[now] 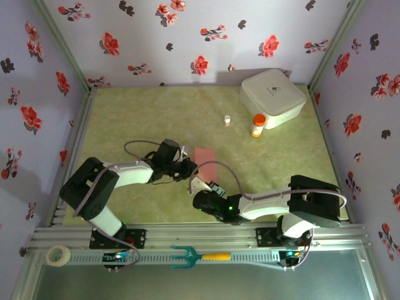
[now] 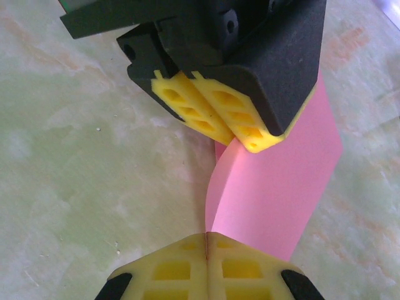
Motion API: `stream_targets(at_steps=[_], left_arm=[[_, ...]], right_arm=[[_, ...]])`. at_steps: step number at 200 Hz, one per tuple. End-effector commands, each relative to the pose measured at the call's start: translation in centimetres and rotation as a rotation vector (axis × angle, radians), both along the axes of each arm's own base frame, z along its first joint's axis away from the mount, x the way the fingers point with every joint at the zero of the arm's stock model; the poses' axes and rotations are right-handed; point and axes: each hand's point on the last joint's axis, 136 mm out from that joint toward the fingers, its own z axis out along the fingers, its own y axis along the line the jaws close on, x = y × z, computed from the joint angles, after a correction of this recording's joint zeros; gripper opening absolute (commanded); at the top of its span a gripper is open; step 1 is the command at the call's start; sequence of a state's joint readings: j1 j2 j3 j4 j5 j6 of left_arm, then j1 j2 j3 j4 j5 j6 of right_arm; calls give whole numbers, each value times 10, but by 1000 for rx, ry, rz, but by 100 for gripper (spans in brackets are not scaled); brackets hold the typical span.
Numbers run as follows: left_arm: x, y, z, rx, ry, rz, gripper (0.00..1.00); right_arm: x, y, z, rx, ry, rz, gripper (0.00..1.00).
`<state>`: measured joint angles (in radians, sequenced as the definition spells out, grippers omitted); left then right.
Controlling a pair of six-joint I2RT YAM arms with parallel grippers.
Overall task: Fold a paper plane with a square sheet of paper (pick it up from the middle)
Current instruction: Third fold the triangle at the center of the table.
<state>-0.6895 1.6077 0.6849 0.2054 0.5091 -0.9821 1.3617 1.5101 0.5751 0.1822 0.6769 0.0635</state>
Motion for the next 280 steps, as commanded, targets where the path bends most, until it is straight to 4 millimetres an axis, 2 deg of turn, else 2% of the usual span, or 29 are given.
stream_targets(at_steps=[1,19,65,93,119,166,213,259,280], left_arm=[[1,8,6,9,-7,23,20],[5,18,10,36,-27,53,29],[15,51,33,107,-106,123,33],[19,61,48,109,-145,127,32],[23,57,56,100,-167,85,27],[31,28,60,34,-143,-27,16],[36,2,43,18,-89,-111,11],[33,-16,6,62,-23,-176,10],[34,-16,-13,91,8,-173,9]], right_arm=[[-2,-4,2,41,35,-19,1],[-4,-3,-1,102,120,-19,1],[-13,3,-4,317,410,-10,0],[-21,11,-1,407,552,20,0],[-27,21,1,448,643,45,0],[-30,39,3,473,723,63,1],[-26,38,0,484,748,34,1],[-24,32,-5,498,773,17,1],[-23,29,-6,495,779,9,1]])
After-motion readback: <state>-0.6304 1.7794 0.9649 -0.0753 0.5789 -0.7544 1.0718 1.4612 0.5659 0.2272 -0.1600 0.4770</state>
